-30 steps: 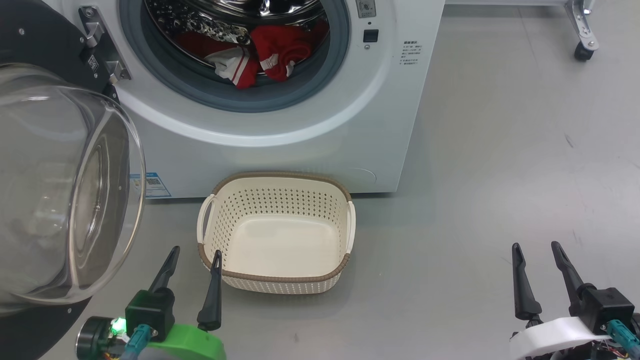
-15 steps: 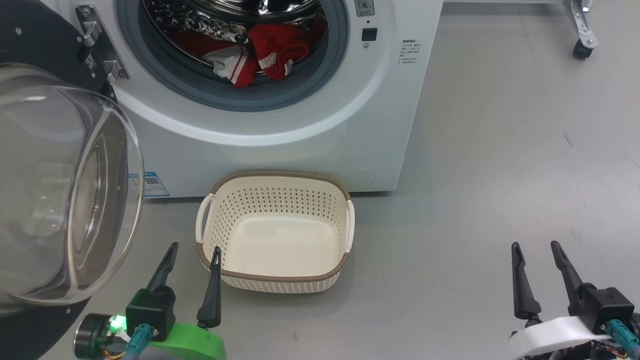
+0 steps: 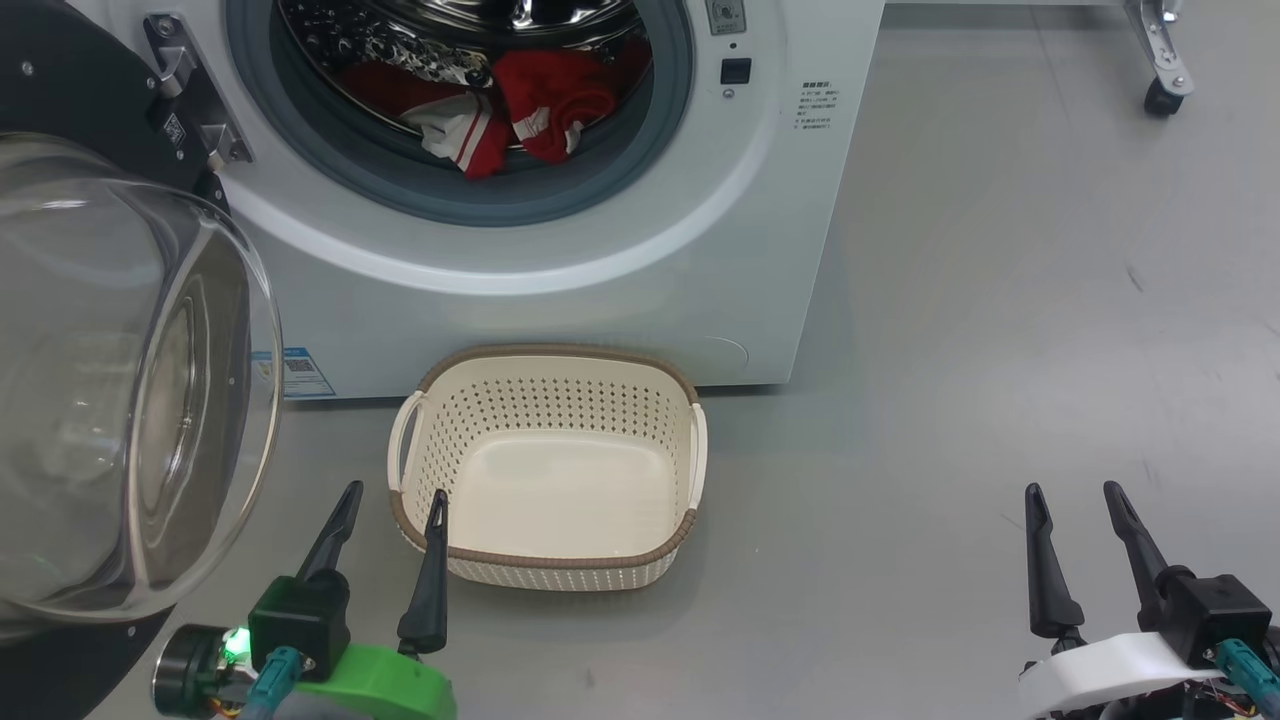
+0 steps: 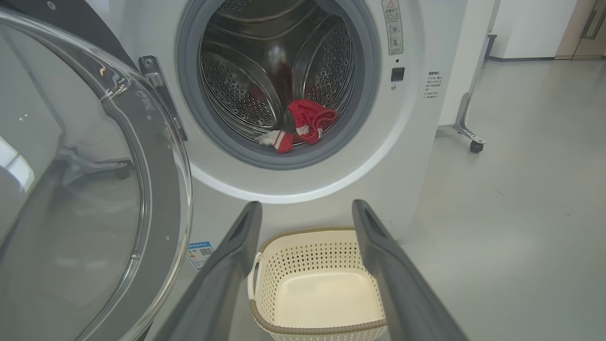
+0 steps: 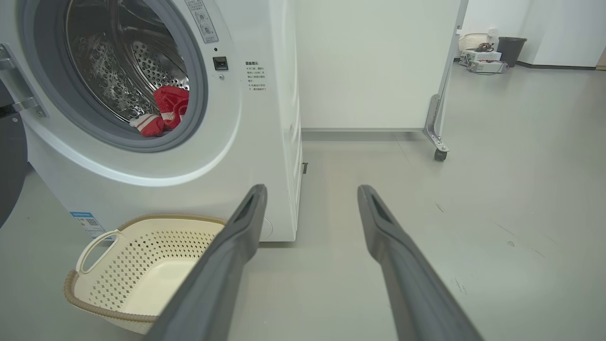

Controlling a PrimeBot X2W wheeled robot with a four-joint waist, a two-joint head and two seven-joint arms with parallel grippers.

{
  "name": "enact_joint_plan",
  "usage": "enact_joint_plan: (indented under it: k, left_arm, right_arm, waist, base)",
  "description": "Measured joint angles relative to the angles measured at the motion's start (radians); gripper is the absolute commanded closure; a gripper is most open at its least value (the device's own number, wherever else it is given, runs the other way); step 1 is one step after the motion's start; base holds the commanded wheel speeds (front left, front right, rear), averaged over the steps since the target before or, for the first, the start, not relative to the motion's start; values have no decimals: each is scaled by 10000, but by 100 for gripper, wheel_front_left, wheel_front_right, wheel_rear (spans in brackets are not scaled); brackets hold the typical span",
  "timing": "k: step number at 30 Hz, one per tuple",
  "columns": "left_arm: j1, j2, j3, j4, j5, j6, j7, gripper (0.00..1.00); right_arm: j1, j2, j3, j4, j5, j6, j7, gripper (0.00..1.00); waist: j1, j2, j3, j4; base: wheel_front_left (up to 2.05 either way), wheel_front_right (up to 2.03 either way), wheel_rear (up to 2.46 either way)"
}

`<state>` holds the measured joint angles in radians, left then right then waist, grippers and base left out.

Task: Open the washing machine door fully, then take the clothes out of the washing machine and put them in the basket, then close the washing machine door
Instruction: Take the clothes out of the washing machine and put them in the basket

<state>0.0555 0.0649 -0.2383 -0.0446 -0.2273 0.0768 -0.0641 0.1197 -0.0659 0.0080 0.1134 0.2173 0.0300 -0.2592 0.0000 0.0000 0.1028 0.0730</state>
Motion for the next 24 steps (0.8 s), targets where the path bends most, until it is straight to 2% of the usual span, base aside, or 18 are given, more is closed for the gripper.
enact_joint_plan:
  k: [24]
  left_arm:
    - [2, 0, 10, 73, 63, 19, 104, 0]
  right_arm:
    - [0, 35, -27, 42, 0, 119, 0, 0]
  waist:
    - [0, 0, -37, -14]
  base:
    - [99, -99, 0]
